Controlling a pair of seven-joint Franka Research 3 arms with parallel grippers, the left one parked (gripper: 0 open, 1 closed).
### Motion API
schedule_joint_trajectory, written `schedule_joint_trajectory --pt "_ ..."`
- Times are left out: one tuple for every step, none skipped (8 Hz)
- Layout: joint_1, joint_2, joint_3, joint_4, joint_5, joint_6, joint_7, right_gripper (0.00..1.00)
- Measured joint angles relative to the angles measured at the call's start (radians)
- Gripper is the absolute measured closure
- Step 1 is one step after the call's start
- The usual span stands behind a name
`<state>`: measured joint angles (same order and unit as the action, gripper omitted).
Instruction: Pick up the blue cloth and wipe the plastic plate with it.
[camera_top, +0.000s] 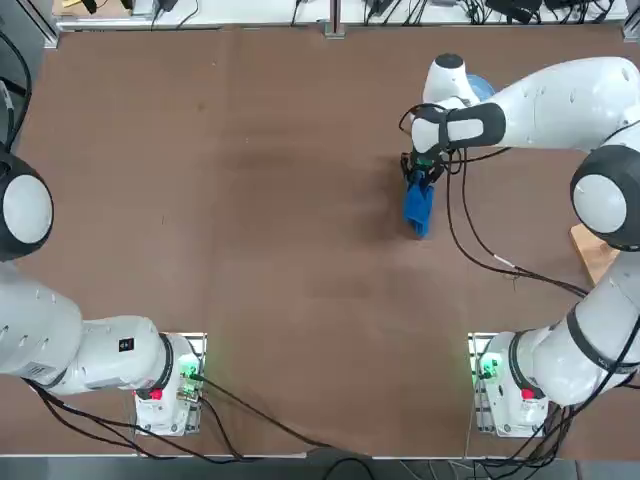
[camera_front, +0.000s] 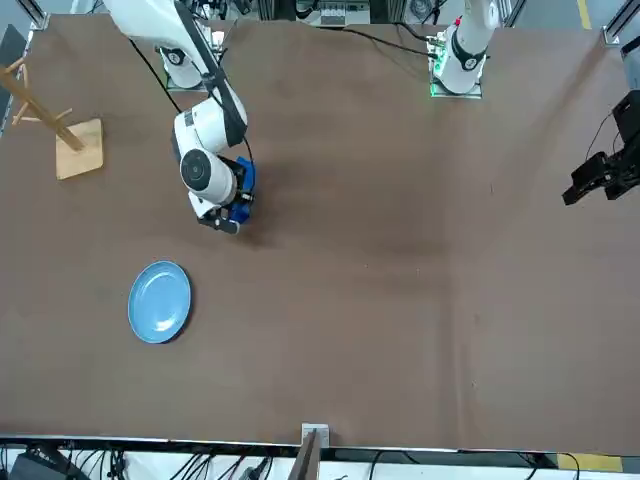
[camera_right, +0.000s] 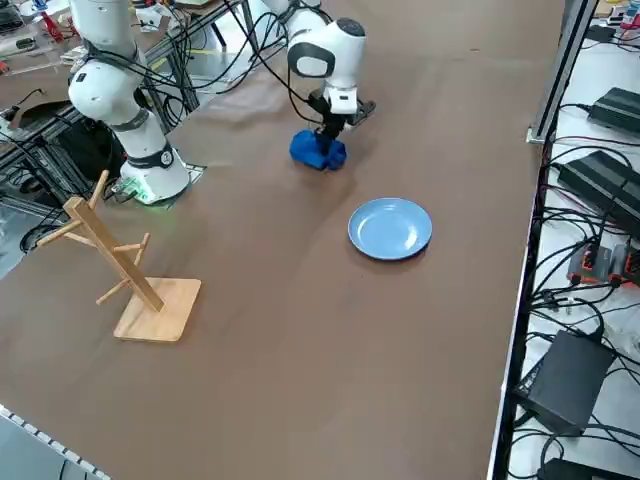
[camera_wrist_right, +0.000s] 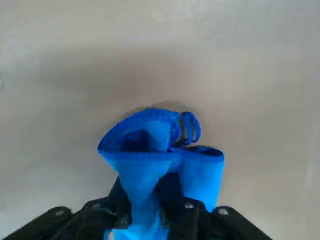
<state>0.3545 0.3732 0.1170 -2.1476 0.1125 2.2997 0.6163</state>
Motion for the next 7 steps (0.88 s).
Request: schedule_joint_trajectory --pt "0.000 -0.001 0.000 0.008 -0.003 0.003 0.011 0.46" --pt "0.000 -0.002 0.000 0.019 -0.003 0.004 0.017 0.29" --pt "-0.002 -0.002 -0.002 0.030 -0.003 0.004 0.024 0.11" --pt "-0.003 -0.002 -0.004 0.044 -0.004 0.005 0.031 0.00" --pt "-0.005 -0.003 -0.007 0.066 -0.007 0.007 0.034 0.00" --pt "-0.014 -0.003 -0.012 0.098 -0.036 0.008 0.034 0.00" --pt "-0.037 -0.002 -0.015 0.142 -0.089 0.008 0.028 0.00"
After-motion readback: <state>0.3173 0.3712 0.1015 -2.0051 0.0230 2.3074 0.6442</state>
